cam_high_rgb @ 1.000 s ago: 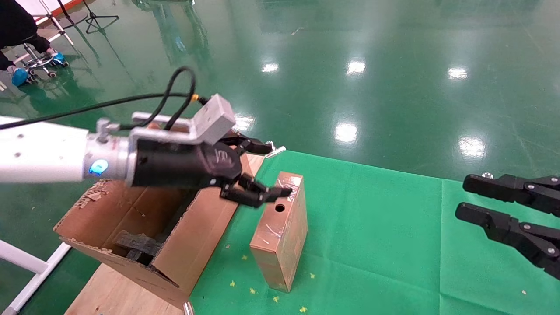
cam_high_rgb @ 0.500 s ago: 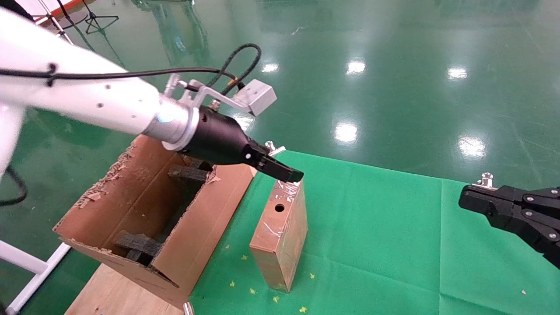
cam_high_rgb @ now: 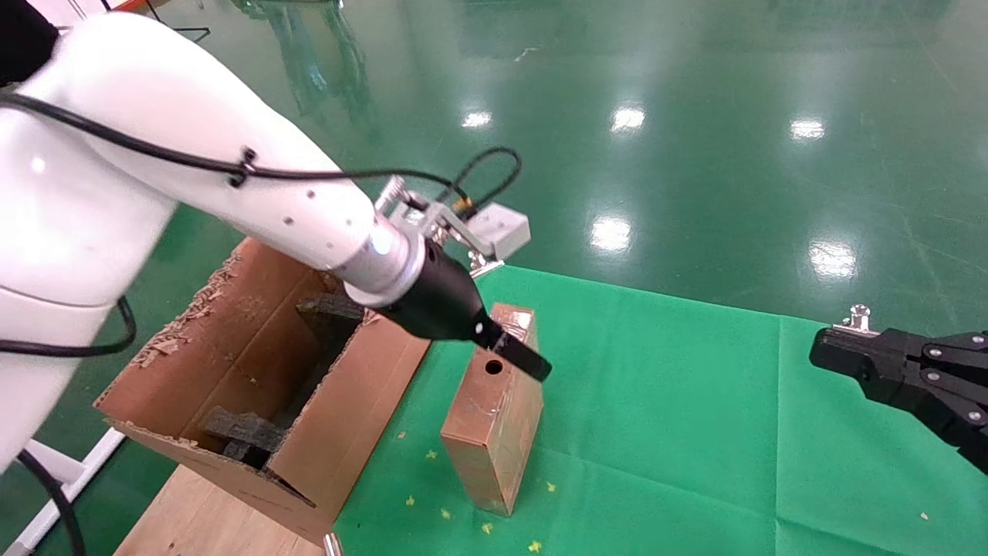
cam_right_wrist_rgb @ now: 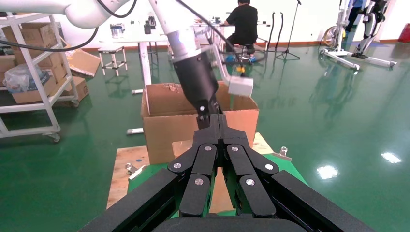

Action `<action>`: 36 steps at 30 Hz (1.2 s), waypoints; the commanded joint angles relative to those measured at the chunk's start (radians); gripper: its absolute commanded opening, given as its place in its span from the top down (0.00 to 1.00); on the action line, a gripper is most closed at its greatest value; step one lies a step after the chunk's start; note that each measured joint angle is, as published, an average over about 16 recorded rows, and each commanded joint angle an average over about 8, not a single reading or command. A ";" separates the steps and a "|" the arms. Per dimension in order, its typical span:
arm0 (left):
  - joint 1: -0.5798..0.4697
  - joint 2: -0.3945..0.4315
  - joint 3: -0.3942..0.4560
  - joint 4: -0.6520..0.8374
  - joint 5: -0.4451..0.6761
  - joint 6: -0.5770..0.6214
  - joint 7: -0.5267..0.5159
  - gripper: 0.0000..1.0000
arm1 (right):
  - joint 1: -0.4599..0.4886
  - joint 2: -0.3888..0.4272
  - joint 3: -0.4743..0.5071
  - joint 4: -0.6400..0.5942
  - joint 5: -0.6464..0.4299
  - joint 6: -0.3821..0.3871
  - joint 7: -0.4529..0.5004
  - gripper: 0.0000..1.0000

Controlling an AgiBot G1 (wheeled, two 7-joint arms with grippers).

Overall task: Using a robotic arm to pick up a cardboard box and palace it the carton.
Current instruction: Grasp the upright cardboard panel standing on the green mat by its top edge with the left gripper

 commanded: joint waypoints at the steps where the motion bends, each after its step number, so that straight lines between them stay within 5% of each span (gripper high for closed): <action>1: 0.001 0.011 0.025 0.000 0.005 0.001 -0.019 0.00 | 0.000 0.000 0.000 0.000 0.000 0.000 0.000 1.00; 6: 0.001 0.020 0.066 0.003 -0.003 -0.001 -0.039 0.00 | 0.000 0.000 0.000 0.000 0.000 0.000 0.000 0.95; 13: -0.007 0.025 0.099 0.012 -0.003 0.006 -0.047 0.01 | 0.000 0.000 0.000 0.000 0.000 0.000 0.000 0.09; 14: -0.009 0.025 0.101 0.014 -0.002 0.007 -0.048 0.07 | 0.000 0.000 0.000 0.000 0.000 0.000 0.000 0.01; 21: -0.007 0.024 0.094 0.012 -0.005 0.006 -0.047 0.90 | 0.000 0.000 0.000 0.000 0.000 0.000 0.000 0.00; 22: -0.006 0.024 0.093 0.012 -0.005 0.006 -0.047 0.97 | 0.000 0.000 0.000 0.000 0.000 0.000 0.000 0.00; 36: -0.002 0.022 0.085 0.010 -0.007 0.003 -0.045 1.00 | 0.000 0.000 0.000 0.000 0.000 0.000 0.000 0.00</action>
